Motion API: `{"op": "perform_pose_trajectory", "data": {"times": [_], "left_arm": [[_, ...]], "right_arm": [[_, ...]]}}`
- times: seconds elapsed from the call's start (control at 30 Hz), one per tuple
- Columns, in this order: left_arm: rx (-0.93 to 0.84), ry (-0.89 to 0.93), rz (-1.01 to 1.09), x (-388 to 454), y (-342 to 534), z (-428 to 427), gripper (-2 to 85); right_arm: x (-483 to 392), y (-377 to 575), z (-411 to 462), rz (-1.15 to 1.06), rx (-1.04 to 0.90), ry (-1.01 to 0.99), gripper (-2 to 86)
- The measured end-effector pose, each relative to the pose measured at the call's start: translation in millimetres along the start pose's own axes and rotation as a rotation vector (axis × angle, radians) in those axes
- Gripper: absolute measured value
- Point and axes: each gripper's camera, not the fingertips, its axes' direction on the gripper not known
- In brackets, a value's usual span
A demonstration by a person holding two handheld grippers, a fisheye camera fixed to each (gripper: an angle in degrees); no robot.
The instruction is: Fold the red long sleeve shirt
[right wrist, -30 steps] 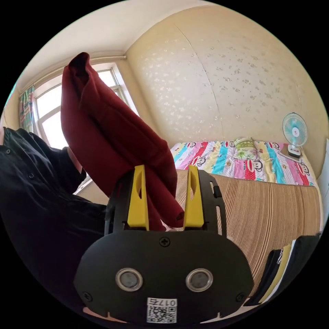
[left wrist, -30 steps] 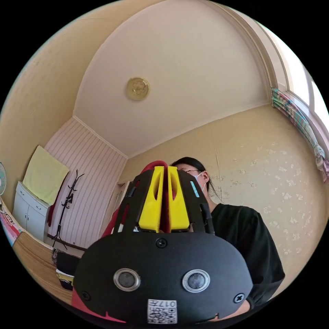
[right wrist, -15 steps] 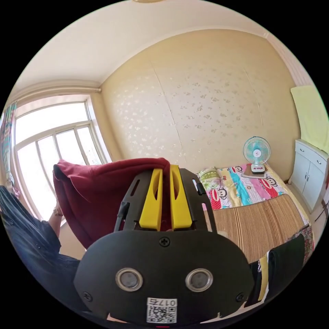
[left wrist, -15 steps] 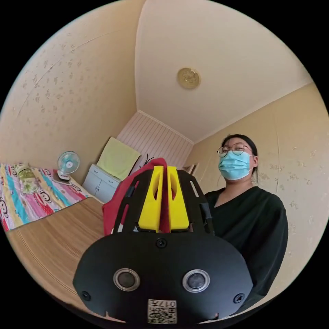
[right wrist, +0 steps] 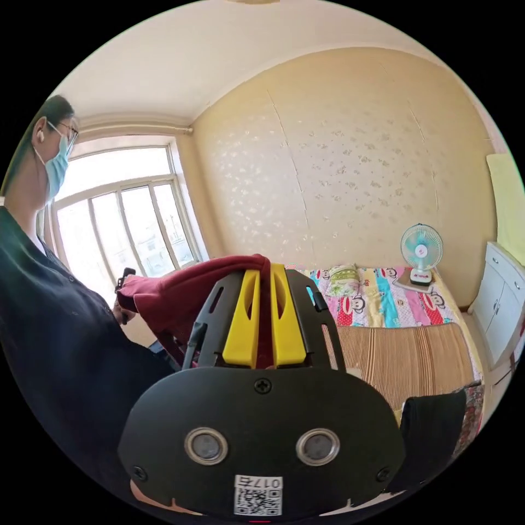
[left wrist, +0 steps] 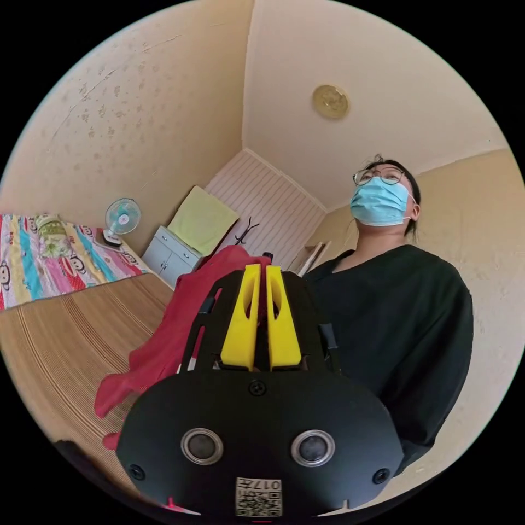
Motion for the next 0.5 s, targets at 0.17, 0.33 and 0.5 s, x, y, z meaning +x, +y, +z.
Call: {"op": "perform_pose_trajectory", "data": {"times": [0.17,0.33,0.5], "left_arm": [[0.105,-0.123,-0.029,-41,-88,-26,-0.5],[0.08,-0.464,-0.378,-174,-145,-56,-0.5],[0.193,-1.041,-0.802,-377,-182,-122,-0.5]], "right_arm": [[21,-81,7,-0.073,0.15,0.058,3.8],[98,-125,123,0.013,-0.12,0.17,4.0],[253,-126,384,0.139,-0.554,0.327,7.1]]}}
